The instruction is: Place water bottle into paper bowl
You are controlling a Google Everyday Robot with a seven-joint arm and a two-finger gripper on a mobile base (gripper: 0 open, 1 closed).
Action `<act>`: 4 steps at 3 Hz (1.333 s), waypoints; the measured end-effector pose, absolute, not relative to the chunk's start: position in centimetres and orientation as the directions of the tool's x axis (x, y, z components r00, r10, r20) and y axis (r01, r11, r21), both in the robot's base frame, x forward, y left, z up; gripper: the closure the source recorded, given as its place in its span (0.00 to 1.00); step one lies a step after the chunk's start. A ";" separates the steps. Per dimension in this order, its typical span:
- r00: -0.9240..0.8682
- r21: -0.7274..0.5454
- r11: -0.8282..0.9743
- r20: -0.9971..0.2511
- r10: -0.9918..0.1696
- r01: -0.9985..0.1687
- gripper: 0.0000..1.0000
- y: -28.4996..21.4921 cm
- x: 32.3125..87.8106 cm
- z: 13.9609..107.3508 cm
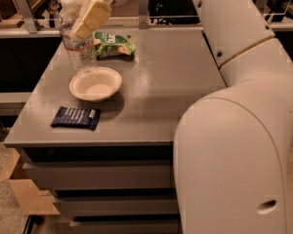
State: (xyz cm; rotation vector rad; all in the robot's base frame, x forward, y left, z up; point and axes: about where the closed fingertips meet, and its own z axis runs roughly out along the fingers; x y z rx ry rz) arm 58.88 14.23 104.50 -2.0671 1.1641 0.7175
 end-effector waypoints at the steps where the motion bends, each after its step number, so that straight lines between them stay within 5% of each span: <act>1: 0.438 -0.234 -0.408 -0.726 -0.530 -0.882 1.00 15.3 59.8 102.4; 4: 0.354 -0.135 -0.397 -0.753 -0.554 -0.908 1.00 15.3 62.2 97.1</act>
Offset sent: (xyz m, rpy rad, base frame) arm 0.0205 -0.0014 -0.0703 -0.0902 0.1416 0.0464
